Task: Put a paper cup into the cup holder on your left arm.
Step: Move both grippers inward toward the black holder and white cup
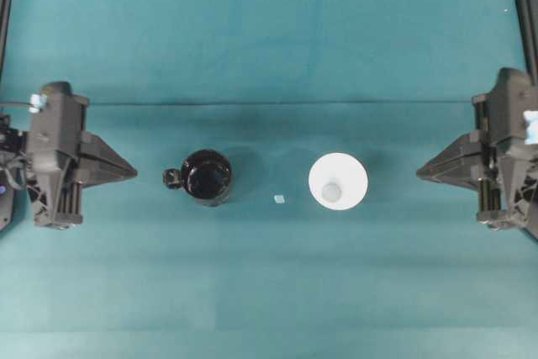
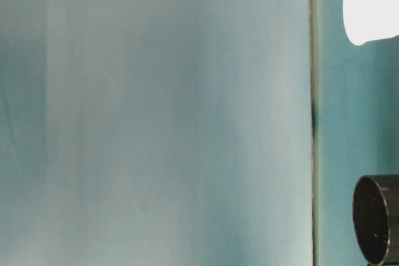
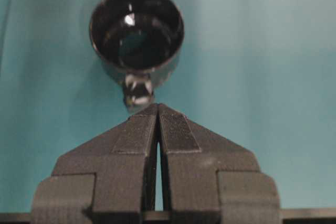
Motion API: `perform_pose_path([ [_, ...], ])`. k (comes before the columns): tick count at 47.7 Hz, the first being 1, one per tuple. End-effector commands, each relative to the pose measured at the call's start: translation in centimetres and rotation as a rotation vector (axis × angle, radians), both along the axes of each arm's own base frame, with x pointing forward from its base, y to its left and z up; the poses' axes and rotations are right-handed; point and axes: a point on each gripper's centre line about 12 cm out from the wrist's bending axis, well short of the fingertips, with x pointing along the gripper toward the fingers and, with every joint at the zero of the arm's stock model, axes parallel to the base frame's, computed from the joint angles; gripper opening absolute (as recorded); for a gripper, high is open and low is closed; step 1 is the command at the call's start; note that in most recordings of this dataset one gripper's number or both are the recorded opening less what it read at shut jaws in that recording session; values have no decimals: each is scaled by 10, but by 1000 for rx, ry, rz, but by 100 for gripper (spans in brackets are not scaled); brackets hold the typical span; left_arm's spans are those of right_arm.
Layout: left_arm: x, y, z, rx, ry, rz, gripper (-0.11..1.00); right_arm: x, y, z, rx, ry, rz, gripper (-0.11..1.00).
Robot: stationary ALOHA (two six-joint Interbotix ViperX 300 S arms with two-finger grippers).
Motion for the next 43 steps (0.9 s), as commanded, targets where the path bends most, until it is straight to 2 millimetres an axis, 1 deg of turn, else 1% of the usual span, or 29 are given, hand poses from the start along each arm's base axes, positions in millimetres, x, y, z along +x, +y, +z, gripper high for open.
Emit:
perform_pose_path([
  [1, 6, 1, 1, 3, 21, 4, 3, 6, 0, 6, 7, -8, -6, -1],
  [8, 9, 5, -6, -6, 100, 27, 3, 8, -1, 2, 4, 12, -8, -1],
  [16, 15, 6, -12, -9, 142, 32, 4, 9, -1, 1, 3, 17, -8, -1],
  [20, 17, 9, -16, -15, 164, 49, 9, 9, -1, 1, 3, 20, -8, -1],
  [22, 17, 10, -18, -24, 173, 64, 14, 9, -1, 1, 3, 20, -9, -1],
  [26, 17, 11, -24, -39, 191, 81, 33, 9, -1, 1, 3, 20, -9, -1],
  [33, 18, 11, -32, -45, 198, 86, 78, 8, -1, 0, 4, 22, -10, -1],
  [36, 21, 11, -33, -45, 189, 86, 91, 8, -1, 0, 3, 26, -9, -1],
  [38, 23, 11, -34, -45, 183, 86, 95, 8, -1, -1, 4, 32, -10, -1],
  [43, 29, 12, -37, -45, 175, 86, 89, 7, -1, -1, 4, 41, -10, -1],
])
